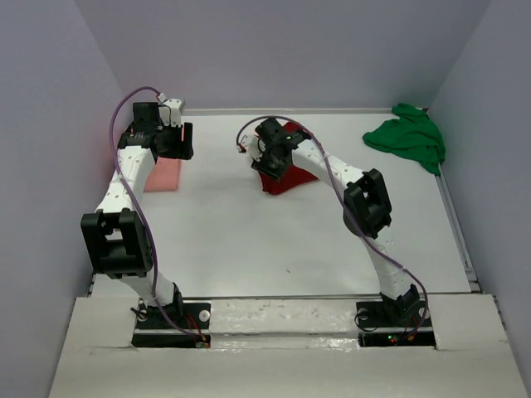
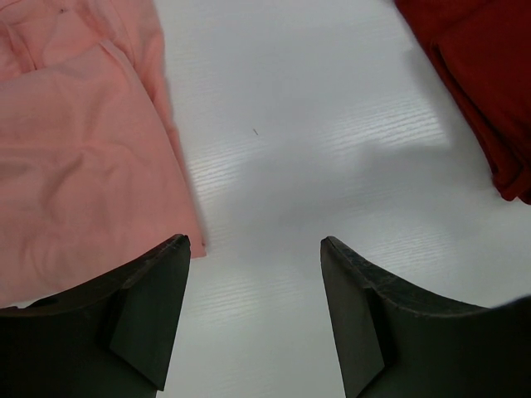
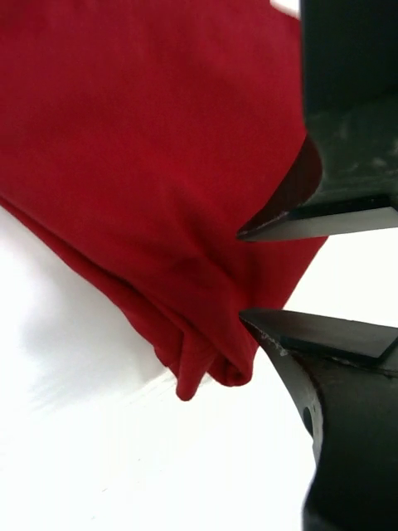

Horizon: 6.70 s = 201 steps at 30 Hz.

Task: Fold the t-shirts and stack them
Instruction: Fold the tshirt, then neatly place the folded tshirt to the corner

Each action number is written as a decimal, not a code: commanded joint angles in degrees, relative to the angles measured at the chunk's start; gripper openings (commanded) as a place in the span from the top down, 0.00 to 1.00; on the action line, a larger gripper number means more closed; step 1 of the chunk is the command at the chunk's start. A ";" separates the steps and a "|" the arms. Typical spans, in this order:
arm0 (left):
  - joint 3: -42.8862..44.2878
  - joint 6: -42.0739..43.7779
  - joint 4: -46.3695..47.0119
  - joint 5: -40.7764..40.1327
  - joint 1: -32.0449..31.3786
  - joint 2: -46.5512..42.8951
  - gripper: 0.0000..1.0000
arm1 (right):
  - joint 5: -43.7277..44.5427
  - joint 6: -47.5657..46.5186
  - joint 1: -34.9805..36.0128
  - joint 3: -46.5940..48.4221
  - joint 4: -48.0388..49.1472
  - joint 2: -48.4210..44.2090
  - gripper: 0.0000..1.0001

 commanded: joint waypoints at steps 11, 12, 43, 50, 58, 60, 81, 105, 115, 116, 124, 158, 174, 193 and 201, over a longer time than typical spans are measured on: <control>1.99 -0.54 -0.41 2.90 -0.11 2.26 0.26 | -1.86 -1.21 -0.23 4.89 -7.54 -3.68 0.55; 1.90 -0.63 -0.33 3.17 -0.11 2.35 0.26 | -1.95 -1.12 -0.23 3.38 -7.11 -4.29 0.54; 1.28 -1.42 0.20 4.49 -0.20 3.40 0.26 | -7.13 -0.94 3.99 5.74 -9.65 1.06 0.39; 1.37 -1.25 0.20 4.14 -0.20 3.49 0.26 | -7.48 -1.38 5.05 6.53 -9.12 4.05 0.38; 0.58 -0.98 0.46 3.87 -0.20 2.70 0.27 | -5.47 -2.87 5.05 5.56 -7.10 4.67 0.38; 0.84 -0.98 0.38 4.05 -0.11 2.87 0.27 | -5.64 -3.14 5.05 6.09 -7.45 3.96 0.38; 3.31 -0.63 -0.86 4.40 -1.34 5.95 0.27 | -3.44 -4.46 5.05 4.07 -7.46 -0.35 0.37; 2.69 -0.19 -0.94 4.40 -1.69 6.92 0.27 | 0.25 -8.76 5.05 0.91 0.89 5.81 0.30; 3.22 -0.01 -1.12 4.49 -1.69 7.62 0.27 | 2.98 -8.59 4.52 -0.06 2.57 7.04 0.41; 3.39 -0.01 -1.47 5.36 -1.61 7.80 0.27 | 2.54 -8.15 3.91 -0.15 2.48 6.86 0.44; 3.66 -0.10 -1.65 6.33 -3.71 8.32 0.27 | 3.41 -7.36 3.38 -0.68 2.30 5.37 1.00; 2.70 -31.19 25.72 52.30 -3.54 33.20 0.32 | 1.66 -2.00 0.04 14.00 -2.62 4.93 1.00; -3.37 -67.51 58.47 46.68 -8.90 39.35 0.31 | 2.97 -2.96 0.04 12.59 -1.92 5.99 1.00; -4.52 -74.55 61.37 38.86 -11.89 41.02 0.35 | 5.00 -3.58 0.04 11.98 0.11 2.12 1.00; -2.85 -76.91 62.60 37.71 -11.89 42.34 0.36 | 5.44 -3.67 0.04 12.42 0.19 1.24 1.00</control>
